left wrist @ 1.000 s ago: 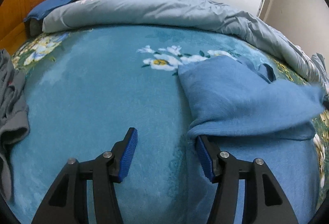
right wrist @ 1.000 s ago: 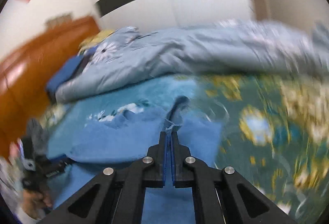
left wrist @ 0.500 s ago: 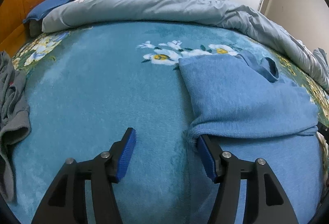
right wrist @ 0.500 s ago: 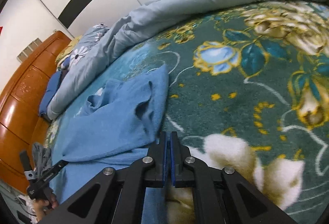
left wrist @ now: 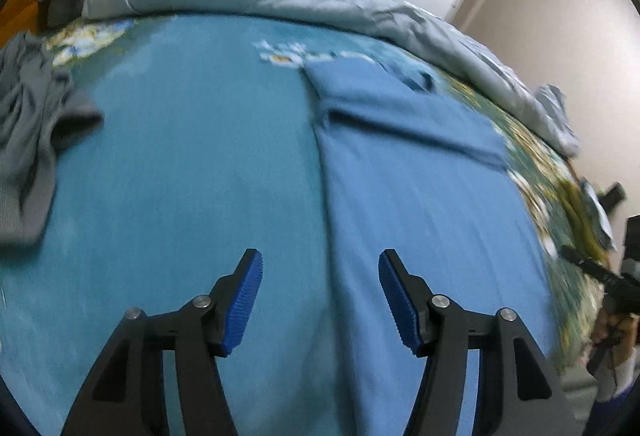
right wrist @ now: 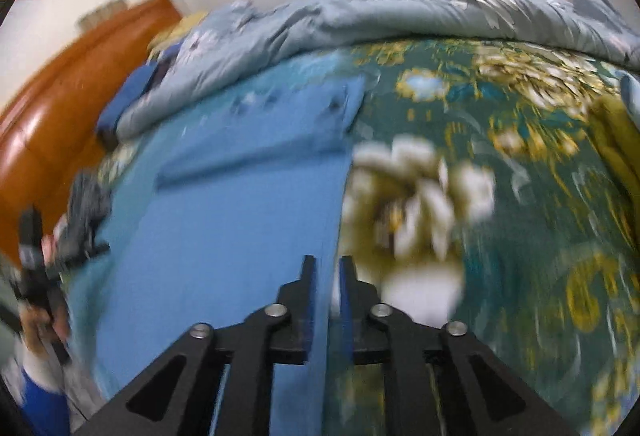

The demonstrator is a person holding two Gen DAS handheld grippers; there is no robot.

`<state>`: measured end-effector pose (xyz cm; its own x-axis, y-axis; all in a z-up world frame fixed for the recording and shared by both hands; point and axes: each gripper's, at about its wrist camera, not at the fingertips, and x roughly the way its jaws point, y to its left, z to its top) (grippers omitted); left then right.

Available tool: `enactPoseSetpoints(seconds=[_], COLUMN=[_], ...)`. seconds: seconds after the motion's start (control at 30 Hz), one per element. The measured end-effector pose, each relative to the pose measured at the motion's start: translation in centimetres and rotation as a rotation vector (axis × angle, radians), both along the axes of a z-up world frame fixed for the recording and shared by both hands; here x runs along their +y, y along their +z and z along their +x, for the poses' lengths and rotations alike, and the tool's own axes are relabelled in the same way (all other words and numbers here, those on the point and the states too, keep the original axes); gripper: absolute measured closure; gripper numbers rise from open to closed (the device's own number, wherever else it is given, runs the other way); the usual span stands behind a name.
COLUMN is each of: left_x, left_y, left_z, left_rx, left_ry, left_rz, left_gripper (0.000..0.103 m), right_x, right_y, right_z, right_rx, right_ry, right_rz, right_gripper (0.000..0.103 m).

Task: Fold clothes

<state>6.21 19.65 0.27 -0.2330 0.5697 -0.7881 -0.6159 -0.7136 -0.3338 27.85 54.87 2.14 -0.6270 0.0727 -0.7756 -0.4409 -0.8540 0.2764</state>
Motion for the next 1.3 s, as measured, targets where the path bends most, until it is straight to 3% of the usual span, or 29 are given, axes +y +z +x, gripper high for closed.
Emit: enactPoseSetpoints(seconds=[0.2, 0.4, 0.5, 0.57, 0.87, 1.03, 1.23, 1.3], left_x=[-3.2, -5.0, -5.3, -5.5, -4.5, -3.9, -3.1, -3.4], left_y=[-1.1, -1.4, -1.4, -1.4, -2.7, -2.9, -3.5, -4.1], left_z=[3.8, 5.3, 5.7, 5.7, 5.3, 5.4, 5.5, 5.1], left_rx=[-0.042, -0.066, -0.072, -0.088, -0.196, -0.203, -0.230, -0.284], left_ry=[0.003, 0.032, 0.036, 0.033, -0.010, -0.020, -0.044, -0.034], left_rz=[0.017, 0.030, 0.028, 0.040, 0.120, 0.155, 0.176, 0.215], left_gripper=[0.041, 0.041, 0.041, 0.041, 0.041, 0.042, 0.073, 0.082], right_x=[-3.6, -4.5, -4.2, -4.0, -4.0, -4.1, -4.2, -4.2], right_y=[-2.5, -3.4, -3.5, -3.6, -3.9, -3.7, -3.5, -3.4], right_z=[6.0, 7.4, 7.7, 7.8, 8.3, 8.4, 8.4, 8.4], right_rx=[-0.021, 0.016, 0.033, 0.038, 0.033, 0.027, 0.028, 0.030], right_ry=[0.006, -0.021, -0.035, -0.044, -0.072, -0.067, -0.062, -0.060], right_rz=[-0.086, -0.139, -0.171, -0.185, -0.184, -0.180, -0.178, -0.180], right_gripper=[0.077, 0.075, 0.079, 0.100, 0.100, 0.100, 0.100, 0.100])
